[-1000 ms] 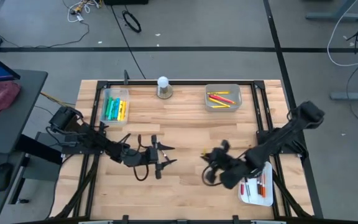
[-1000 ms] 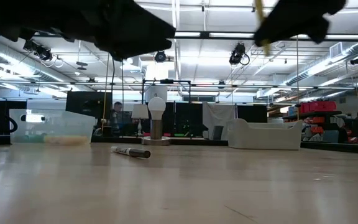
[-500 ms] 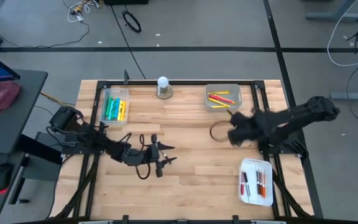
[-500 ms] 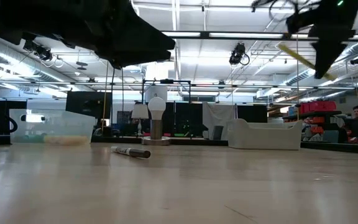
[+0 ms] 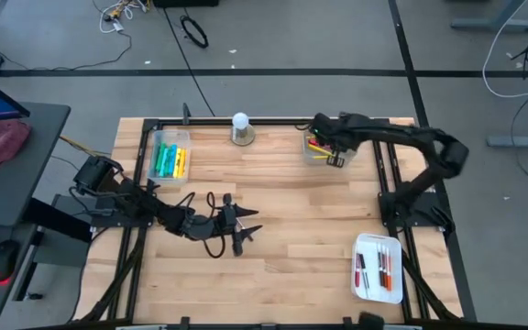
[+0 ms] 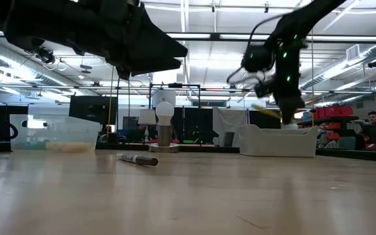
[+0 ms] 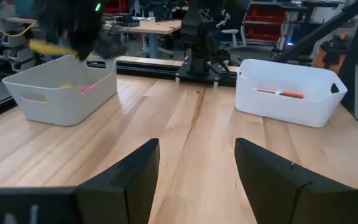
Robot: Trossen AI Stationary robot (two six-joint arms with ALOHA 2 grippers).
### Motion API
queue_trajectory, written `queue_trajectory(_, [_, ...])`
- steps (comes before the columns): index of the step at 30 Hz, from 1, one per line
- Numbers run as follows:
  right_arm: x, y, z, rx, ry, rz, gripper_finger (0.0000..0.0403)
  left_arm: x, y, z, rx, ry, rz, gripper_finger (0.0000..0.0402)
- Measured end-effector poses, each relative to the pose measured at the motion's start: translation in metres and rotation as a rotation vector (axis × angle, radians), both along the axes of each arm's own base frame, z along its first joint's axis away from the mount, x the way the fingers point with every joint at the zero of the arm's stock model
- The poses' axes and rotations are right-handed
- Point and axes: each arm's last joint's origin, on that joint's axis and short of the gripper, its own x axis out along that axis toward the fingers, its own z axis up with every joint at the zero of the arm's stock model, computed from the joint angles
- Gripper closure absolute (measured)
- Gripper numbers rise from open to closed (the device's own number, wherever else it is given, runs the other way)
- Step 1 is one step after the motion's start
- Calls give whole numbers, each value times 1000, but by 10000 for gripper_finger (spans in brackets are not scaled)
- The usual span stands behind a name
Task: Pick & Place Markers
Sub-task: Put the yellow pen into the gray bin, then put the brown marker into the white bin
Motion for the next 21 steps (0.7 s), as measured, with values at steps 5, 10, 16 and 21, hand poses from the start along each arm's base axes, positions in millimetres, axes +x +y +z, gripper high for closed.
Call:
queue_trajectory(5, [6, -22, -44, 103, 163, 80, 372, 0, 0, -2, 10, 24, 0, 186])
queue_trajectory(10, [8, -28, -70, 163, 243, 89, 371, -1, 1, -7, 28, 67, 0, 186])
queue_trajectory(16, [11, -30, -73, 147, 226, 88, 361, -1, 1, -7, 30, 70, 0, 186])
queue_trajectory(21, [13, -31, -73, 134, 212, 89, 320, -1, 1, -7, 29, 70, 0, 186])
